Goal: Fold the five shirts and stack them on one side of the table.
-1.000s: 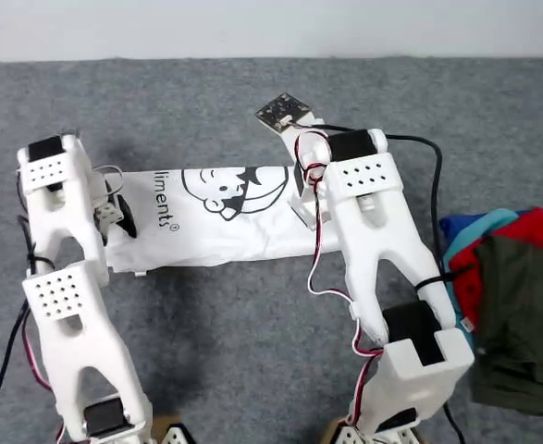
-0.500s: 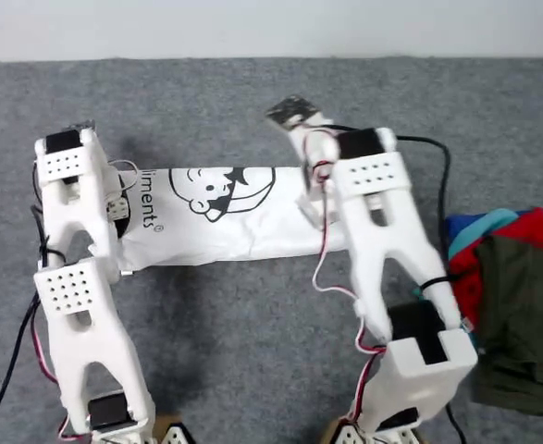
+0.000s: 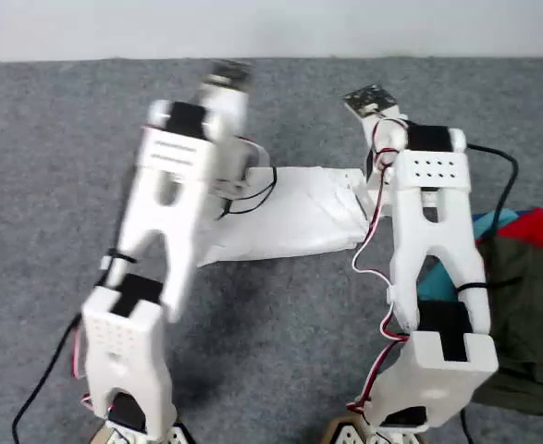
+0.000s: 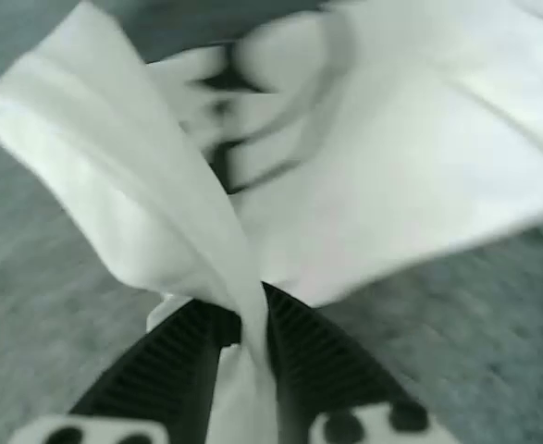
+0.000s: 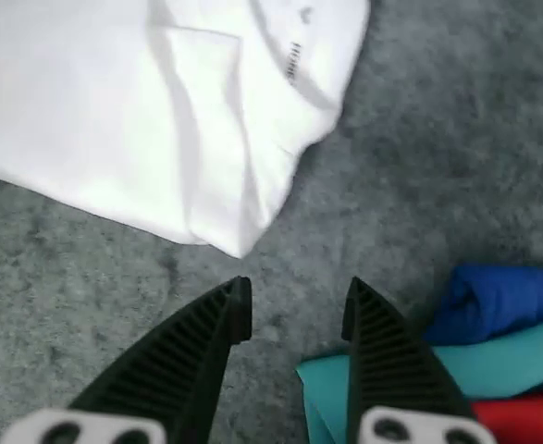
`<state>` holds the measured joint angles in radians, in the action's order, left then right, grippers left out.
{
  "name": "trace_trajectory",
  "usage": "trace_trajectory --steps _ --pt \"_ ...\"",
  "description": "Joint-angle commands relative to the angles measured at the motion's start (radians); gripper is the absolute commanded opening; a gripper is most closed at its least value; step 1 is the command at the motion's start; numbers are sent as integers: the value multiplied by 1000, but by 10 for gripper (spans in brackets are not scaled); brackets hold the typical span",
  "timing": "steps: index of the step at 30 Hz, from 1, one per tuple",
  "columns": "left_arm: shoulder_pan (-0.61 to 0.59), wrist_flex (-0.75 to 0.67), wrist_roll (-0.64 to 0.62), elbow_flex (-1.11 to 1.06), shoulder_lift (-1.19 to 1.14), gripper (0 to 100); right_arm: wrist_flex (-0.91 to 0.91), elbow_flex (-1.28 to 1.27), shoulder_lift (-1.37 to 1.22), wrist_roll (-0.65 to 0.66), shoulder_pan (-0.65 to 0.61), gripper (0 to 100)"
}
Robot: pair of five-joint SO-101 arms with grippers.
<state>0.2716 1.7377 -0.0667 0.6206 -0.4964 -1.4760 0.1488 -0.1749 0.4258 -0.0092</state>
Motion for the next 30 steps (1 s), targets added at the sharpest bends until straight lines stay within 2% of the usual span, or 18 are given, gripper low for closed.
trace_trajectory --steps 1,4,10,18,24,30 --pt "117 -23 23 39 -28 11 -30 40 145 -2 44 177" --pt "170 -37 18 139 -129 11 -51 40 211 0 87 177" --pt "253 -35 18 504 -327 12 -59 38 280 0 166 177" --pt "311 -35 18 895 -597 12 -73 38 291 0 177 177" --pt "379 -44 26 954 -695 12 -71 44 292 0 237 177" --pt "381 -87 20 954 -713 37 -73 44 292 0 242 177"
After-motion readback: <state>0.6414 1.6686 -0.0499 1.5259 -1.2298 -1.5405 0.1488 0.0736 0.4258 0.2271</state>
